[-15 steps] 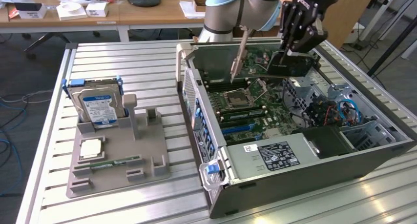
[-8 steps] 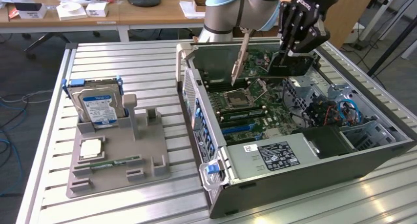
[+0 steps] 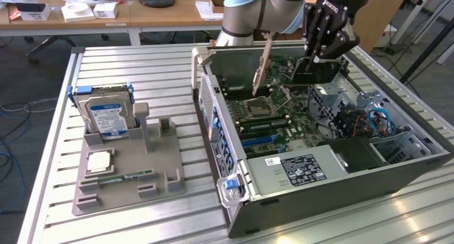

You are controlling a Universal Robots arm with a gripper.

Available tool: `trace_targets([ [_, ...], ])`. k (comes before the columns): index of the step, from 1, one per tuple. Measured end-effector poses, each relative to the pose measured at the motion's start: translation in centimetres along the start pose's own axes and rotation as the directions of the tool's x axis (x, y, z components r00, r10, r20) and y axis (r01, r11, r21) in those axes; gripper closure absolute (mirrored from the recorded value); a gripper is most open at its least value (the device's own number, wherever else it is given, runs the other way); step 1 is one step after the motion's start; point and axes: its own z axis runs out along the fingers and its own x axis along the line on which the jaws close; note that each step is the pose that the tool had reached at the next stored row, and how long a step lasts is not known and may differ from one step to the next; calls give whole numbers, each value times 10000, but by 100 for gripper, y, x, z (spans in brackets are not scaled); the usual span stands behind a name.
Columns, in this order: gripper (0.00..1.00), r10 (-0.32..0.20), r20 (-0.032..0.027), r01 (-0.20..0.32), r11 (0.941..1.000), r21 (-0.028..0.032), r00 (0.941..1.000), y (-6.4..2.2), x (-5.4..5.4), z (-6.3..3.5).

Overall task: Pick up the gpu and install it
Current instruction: 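Insert the gpu into the slot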

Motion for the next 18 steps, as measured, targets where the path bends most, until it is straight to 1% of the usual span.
trace_targets([
  [5, 74, -569, -13, 569, 9984, 59, 9984, -1, -1, 23],
  [10, 74, -1073, -30, 1073, 9941, 133, 9942, -2, -2, 58],
  [14, 74, -1206, -32, 1206, 9926, 146, 9927, -1, -2, 73],
  [18, 74, -1261, -9, 1261, 9919, 153, 9920, 2, -2, 101],
])
